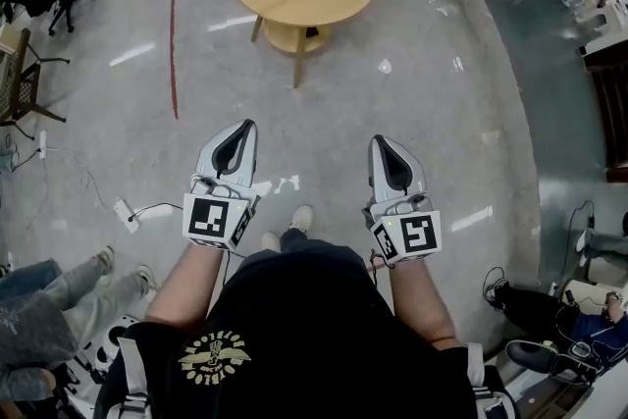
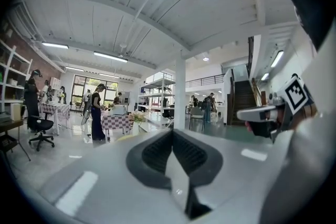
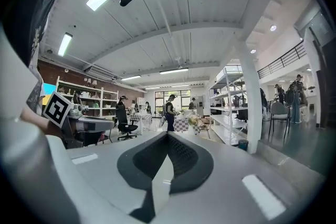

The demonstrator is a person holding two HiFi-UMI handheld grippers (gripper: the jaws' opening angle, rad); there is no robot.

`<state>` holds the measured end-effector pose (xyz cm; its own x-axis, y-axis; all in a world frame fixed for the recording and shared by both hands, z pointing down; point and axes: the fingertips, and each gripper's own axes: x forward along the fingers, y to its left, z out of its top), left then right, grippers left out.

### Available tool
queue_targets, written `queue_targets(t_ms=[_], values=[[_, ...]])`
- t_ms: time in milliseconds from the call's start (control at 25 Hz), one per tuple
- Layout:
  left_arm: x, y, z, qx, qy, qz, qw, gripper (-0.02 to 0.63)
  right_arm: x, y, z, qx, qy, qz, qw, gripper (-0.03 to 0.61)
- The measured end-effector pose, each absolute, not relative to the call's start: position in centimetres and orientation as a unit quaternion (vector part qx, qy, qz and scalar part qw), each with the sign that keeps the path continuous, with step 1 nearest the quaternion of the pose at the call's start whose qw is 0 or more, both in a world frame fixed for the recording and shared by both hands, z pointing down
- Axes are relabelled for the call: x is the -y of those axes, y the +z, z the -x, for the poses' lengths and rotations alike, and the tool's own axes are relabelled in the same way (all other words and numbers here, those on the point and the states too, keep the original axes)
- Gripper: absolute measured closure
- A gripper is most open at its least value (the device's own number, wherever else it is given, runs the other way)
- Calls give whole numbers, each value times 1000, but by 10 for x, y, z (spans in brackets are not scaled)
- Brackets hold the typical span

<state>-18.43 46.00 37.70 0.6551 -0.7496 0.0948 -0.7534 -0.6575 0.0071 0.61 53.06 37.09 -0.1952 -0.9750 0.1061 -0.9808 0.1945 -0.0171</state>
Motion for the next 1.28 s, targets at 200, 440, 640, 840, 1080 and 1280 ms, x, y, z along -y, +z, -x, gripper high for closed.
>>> queue_targets(t_ms=[200,440,640,840,1080,1280], values=[[-445,366,168,425,34,-904,15,612,-516,368,-28,777,40,-627,29,577],[-441,364,168,440,36,-897,11,611,-505,363,-40,784,36,-620,12,577],[-436,365,157,447,40,-893,16,611,-501,363,-54,786,40,-616,8,577],[-439,361,157,451,39,-892,13,612,-503,368,-54,790,49,-611,8,577],[-435,363,180,464,47,-884,19,612,-493,367,-45,795,55,-604,0,577],[-428,365,188,461,52,-885,22,612,-486,365,-37,796,56,-603,0,577]])
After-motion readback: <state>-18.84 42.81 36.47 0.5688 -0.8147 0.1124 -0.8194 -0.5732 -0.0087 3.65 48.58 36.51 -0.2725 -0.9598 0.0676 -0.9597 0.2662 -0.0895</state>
